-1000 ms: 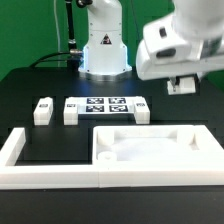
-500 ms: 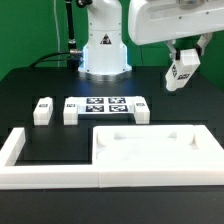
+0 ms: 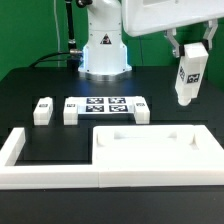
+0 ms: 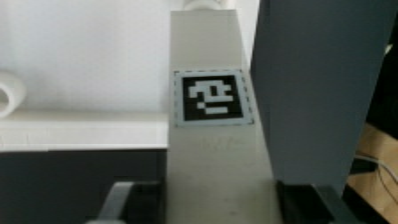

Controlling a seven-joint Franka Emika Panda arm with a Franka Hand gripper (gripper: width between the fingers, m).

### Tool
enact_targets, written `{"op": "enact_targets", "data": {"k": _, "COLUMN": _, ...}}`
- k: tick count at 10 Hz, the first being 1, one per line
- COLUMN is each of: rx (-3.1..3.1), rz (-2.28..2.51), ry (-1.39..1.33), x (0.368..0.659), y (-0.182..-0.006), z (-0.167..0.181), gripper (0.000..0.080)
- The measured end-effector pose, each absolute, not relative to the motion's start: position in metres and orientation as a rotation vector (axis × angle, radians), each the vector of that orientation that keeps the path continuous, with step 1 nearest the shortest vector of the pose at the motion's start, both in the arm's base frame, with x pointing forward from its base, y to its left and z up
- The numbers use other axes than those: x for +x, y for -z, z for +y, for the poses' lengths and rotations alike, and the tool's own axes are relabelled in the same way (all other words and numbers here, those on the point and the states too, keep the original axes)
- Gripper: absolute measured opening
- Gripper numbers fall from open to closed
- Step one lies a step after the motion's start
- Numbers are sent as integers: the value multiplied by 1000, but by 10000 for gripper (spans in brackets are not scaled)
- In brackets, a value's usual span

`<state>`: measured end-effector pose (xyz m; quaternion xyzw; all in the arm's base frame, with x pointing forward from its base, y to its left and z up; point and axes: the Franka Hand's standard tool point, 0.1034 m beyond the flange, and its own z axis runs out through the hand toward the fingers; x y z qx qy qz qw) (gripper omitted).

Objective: Assemble desk

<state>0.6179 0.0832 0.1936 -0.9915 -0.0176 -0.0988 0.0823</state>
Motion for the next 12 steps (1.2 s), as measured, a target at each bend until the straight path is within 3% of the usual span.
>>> {"op": "enact_targets", "data": {"k": 4, "rx": -2930, "rz": -21, "ry": 701, "x": 624, "y": -190, "z": 76, "gripper": 291}}
{"op": "enact_targets", "data": {"k": 5, "rx": -2915, "rz": -35, "ry": 798, "x": 617, "y": -179, "z": 83, "gripper": 291}}
{"op": "enact_targets", "data": {"k": 6, "rx": -2925, "rz": -64, "ry": 772, "x": 614, "y": -173, "z": 90, "gripper": 291}}
{"op": "enact_targets", "data": {"k": 7, "rx": -2926, "rz": -100, "ry": 789, "x": 619, "y": -179, "z": 97, "gripper": 291}}
{"op": "enact_targets", "data": {"k": 12, "rx": -2934, "rz": -125, "ry": 828, "x": 617, "y": -175, "z": 96, "gripper": 291}}
